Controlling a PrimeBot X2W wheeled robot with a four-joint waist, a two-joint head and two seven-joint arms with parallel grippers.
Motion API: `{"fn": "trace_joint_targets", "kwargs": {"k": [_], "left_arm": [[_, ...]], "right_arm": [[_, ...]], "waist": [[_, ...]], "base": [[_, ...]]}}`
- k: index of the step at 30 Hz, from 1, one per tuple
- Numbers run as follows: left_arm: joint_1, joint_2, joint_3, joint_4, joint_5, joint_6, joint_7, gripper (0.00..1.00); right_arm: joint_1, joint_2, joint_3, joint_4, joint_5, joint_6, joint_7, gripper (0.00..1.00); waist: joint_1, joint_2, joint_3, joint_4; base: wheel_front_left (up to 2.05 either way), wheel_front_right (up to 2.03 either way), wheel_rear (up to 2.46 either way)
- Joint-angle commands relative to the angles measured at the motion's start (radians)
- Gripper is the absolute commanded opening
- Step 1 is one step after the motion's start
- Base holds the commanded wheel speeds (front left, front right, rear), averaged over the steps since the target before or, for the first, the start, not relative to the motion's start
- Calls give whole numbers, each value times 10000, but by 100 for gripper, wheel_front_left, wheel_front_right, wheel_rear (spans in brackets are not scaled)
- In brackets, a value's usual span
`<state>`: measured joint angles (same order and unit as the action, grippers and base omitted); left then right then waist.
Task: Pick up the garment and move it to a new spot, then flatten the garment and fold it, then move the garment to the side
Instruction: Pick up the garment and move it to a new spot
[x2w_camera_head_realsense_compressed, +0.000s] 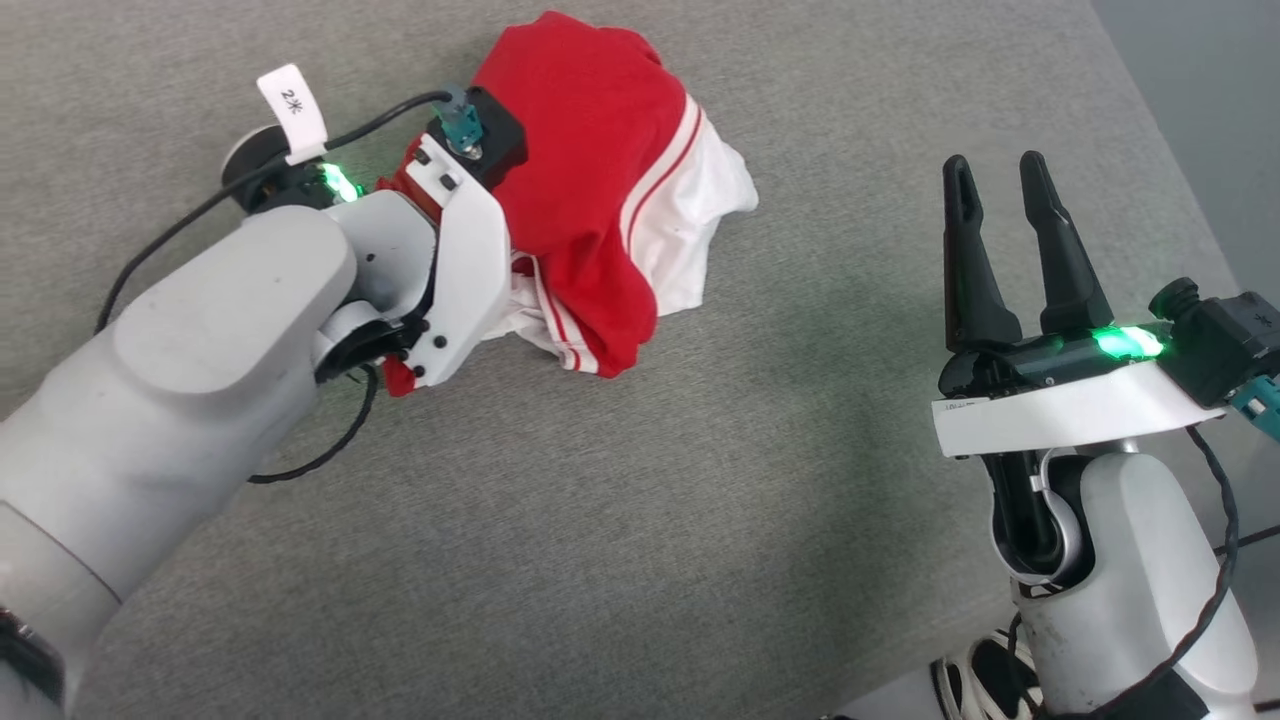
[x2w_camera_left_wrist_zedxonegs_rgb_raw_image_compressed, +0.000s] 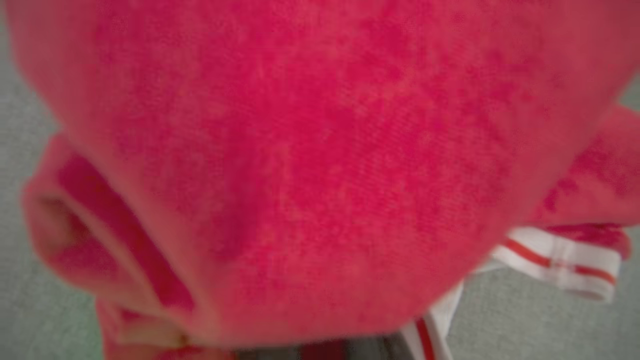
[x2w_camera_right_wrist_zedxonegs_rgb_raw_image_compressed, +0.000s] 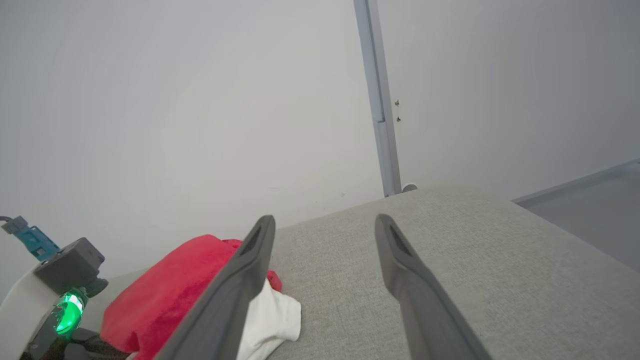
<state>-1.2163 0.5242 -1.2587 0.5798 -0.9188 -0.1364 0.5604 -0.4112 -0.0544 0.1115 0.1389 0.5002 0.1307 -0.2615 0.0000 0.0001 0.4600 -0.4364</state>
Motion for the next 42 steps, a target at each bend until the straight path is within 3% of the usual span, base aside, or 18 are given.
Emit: {"fn": "trace_joint_targets", "kwargs": {"k": [1, 2, 4, 6, 13, 17, 23, 32, 38, 42], "left_arm": [[502, 183, -389, 434, 103, 114, 102, 0], [430, 166, -372, 391, 96, 114, 14, 9], [308, 114, -341, 245, 146, 107, -173, 45], [154, 34, -301, 109, 79, 100, -422, 99], [-56, -472, 24, -102, -1048, 79, -2196, 100], [289, -482, 198, -18, -1691, 77, -3176, 100], [1688, -635, 772, 471, -2655, 77, -5399, 100], [3616, -874, 1147, 1253, -3652, 77, -7396, 100], [4821, -634, 1721, 1345, -4009, 77, -8176, 100], [5413, -347, 2622, 1238, -3539, 80, -8258, 100]], "right_arm": [[-24, 33, -15, 17, -99, 2, -44, 100], [-49, 33, -20, 24, -154, 2, -44, 100], [-87, 29, -41, 51, -270, 2, -44, 100], [-109, 32, -34, 94, -414, 2, -43, 100], [-137, -215, 39, 341, -948, 2, -44, 100], [-139, -541, 157, 626, -999, 2, -44, 100], [55, -1229, 102, 1302, -821, 2, -43, 100], [879, -2023, -124, 1987, -796, 2, 40, 100], [1669, -2398, -543, 1960, -751, 2, 127, 100], [2119, -2533, -820, 1656, -799, 2, 290, 100]], "waist": [[0, -1, -77, 159], [0, -1, -129, 271], [0, -1, -237, 519], [0, -1, -368, 805], [0, -1, -939, 1965], [0, -1, -1343, 2597], [0, -1, -2098, 3675], [0, -1, -2835, 4850], [0, -1, -3296, 5362], [0, -1, -3509, 5529]], "base": [[0, 0, 0], [0, 0, 0], [0, 0, 0], [0, 0, 0], [0, 0, 0], [0, 0, 0], [0, 0, 0], [0, 0, 0], [0, 0, 0], [0, 0, 0]]}}
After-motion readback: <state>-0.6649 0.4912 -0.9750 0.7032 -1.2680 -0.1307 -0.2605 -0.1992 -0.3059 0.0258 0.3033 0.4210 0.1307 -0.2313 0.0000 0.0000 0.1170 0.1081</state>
